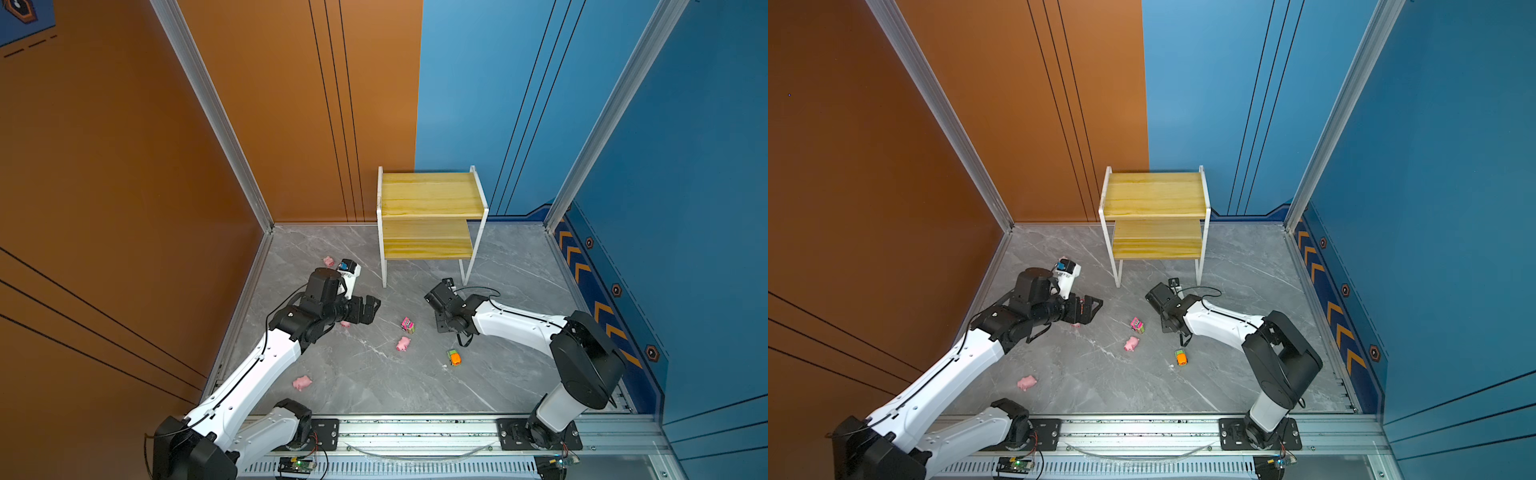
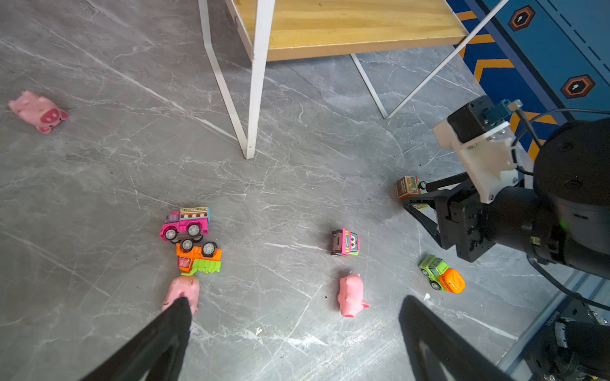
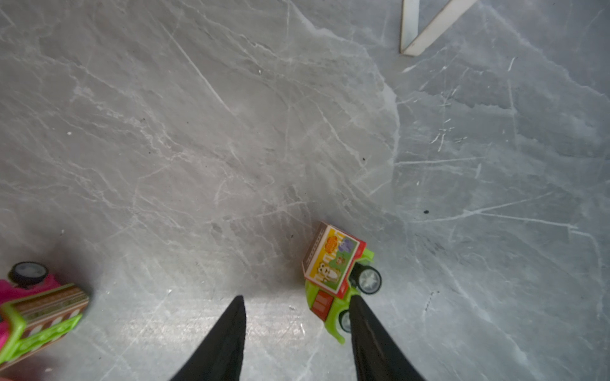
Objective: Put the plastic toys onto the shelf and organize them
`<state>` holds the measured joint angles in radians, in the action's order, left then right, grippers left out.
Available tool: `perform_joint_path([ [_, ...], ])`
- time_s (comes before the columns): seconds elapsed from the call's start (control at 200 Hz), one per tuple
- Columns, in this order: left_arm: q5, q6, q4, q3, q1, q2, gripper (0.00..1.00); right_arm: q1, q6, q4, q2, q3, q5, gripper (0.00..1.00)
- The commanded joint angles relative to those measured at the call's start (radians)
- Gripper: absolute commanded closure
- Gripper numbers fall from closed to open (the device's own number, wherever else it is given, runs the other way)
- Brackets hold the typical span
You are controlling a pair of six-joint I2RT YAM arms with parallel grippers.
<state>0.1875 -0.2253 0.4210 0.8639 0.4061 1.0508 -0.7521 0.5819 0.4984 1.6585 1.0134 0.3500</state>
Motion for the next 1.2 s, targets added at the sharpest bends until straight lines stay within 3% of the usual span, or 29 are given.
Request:
perform_joint_path([
  [0.0,0.027,-0.004,-0.007,-0.011,0.001,-0.014,0.01,-0.002,0.019,0.016,0.019,-0.002,0.030,0.45],
  [0.521,0.028,0.003,-0.007,-0.015,0.002,-0.026,0.01,0.030,0.022,-0.018,0.033,-0.032,-0.006,0.34],
  [0.901,0.031,0.004,-0.010,-0.017,0.005,-0.032,0.01,0.107,0.025,-0.093,-0.027,-0.129,-0.083,0.33],
  [1.196,0.030,0.004,-0.012,-0.021,0.006,-0.035,0.01,0.122,0.034,-0.107,-0.073,-0.172,-0.073,0.35],
])
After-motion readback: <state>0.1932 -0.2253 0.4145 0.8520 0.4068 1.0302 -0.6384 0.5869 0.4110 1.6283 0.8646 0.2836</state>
